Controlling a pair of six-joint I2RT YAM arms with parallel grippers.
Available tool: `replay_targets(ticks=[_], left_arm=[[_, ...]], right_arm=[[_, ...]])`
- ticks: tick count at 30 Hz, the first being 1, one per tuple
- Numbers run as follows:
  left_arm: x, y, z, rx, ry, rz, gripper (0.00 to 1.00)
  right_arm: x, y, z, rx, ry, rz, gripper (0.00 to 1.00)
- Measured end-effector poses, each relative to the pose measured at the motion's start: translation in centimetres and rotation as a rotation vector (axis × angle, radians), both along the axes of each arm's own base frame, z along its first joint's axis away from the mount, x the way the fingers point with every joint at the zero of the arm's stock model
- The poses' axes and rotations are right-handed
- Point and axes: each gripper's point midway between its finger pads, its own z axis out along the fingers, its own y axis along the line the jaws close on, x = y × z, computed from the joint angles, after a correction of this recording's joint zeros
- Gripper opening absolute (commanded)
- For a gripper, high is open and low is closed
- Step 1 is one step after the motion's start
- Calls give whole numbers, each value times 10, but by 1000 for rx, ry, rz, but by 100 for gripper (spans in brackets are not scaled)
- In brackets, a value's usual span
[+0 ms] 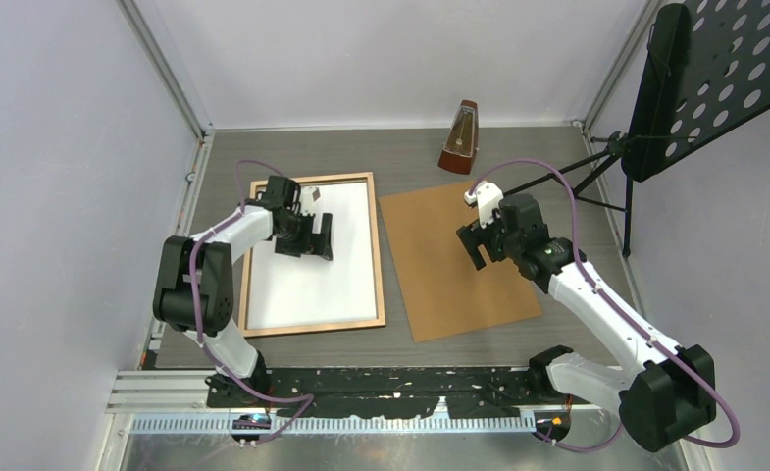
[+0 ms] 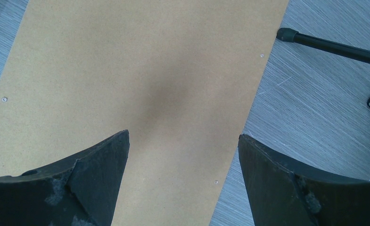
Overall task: Put the photo into the frame
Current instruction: Turn over the photo from the photo frame.
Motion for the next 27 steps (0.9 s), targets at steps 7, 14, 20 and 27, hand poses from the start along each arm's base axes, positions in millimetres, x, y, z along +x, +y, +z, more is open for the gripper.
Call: replay_targets(ticks=[7, 14, 20, 27], left_arm=[[1, 1, 2, 3, -7, 2, 98], [2, 3, 10, 11, -36, 8, 100], [6, 1, 30, -5, -94, 9, 100], [3, -16, 53, -97, -132, -15, 100]], right_arm=[[0, 0, 0, 3, 2, 1, 92], [1, -4, 0, 3, 3, -11, 92], [3, -9, -1, 6, 5, -28, 92], [9, -34, -12, 31, 57, -97, 90]])
